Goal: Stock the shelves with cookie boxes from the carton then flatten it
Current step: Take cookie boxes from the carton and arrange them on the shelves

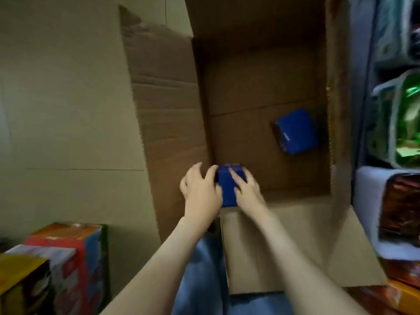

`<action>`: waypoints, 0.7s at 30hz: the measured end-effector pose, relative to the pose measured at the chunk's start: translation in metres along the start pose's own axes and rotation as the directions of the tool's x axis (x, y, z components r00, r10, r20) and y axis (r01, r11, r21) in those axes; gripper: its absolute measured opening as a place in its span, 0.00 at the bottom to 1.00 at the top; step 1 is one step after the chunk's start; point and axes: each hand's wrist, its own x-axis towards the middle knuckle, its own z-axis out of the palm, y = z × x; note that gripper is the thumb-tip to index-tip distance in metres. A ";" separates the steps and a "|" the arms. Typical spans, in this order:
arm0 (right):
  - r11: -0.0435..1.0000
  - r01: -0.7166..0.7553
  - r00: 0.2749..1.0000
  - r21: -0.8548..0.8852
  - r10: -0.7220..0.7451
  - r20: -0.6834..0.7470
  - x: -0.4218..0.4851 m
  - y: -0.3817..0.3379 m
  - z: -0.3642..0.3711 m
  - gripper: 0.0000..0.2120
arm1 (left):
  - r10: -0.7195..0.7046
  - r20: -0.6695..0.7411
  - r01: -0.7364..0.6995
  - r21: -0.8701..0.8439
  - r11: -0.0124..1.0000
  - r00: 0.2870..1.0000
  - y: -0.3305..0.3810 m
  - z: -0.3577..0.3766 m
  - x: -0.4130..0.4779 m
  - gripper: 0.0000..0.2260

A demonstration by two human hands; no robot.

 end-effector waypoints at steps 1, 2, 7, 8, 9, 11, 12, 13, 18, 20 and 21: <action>0.999 -0.019 0.999 -0.038 0.021 0.032 0.011 0.000 0.011 0.26 | -0.035 -0.021 0.036 0.018 0.999 0.999 -0.006 0.006 0.006 0.22; 0.996 -0.049 0.997 -0.074 0.053 0.055 0.019 -0.001 0.021 0.28 | -0.062 -0.029 0.063 0.029 0.998 0.998 -0.011 0.012 0.011 0.23; 0.976 -0.186 0.979 -0.117 0.174 -0.102 0.040 -0.009 0.045 0.37 | -0.056 0.039 0.053 0.069 0.996 0.998 -0.027 0.028 0.022 0.28; 0.972 -0.209 0.972 -0.106 0.194 -0.133 0.043 -0.009 0.044 0.37 | -0.052 0.030 0.050 0.062 0.997 0.998 -0.027 0.028 0.022 0.27; 0.970 -0.231 0.963 -0.075 0.217 -0.161 0.046 -0.011 0.040 0.38 | -0.051 0.025 0.050 0.052 0.997 0.998 -0.026 0.026 0.021 0.26; 0.964 -0.261 0.943 0.040 0.264 -0.203 0.044 -0.015 0.027 0.40 | -0.055 0.048 0.054 0.039 0.998 0.997 -0.019 0.017 0.019 0.25; 0.959 -0.258 0.932 0.114 0.279 -0.232 0.037 -0.019 0.019 0.40 | -0.061 0.064 0.060 0.019 0.998 0.996 -0.014 0.009 0.016 0.25; 0.953 -0.238 0.919 0.187 0.283 -0.274 0.026 -0.024 0.008 0.38 | -0.071 0.077 0.074 -0.024 0.997 0.994 -0.007 -0.001 0.013 0.25; 0.905 0.004 0.888 0.424 0.192 -0.419 -0.077 -0.066 -0.086 0.28 | -0.102 0.048 0.112 -0.334 0.936 0.994 0.055 -0.084 -0.029 0.20; 0.871 0.073 0.884 0.486 0.169 -0.436 -0.129 -0.086 -0.131 0.26 | -0.058 -0.015 0.047 -0.409 0.911 0.998 0.088 -0.129 -0.057 0.19; 0.859 0.122 0.876 0.496 0.142 -0.461 -0.155 -0.098 -0.154 0.26 | -0.010 -0.064 -0.019 -0.441 0.897 0.998 0.105 -0.152 -0.072 0.19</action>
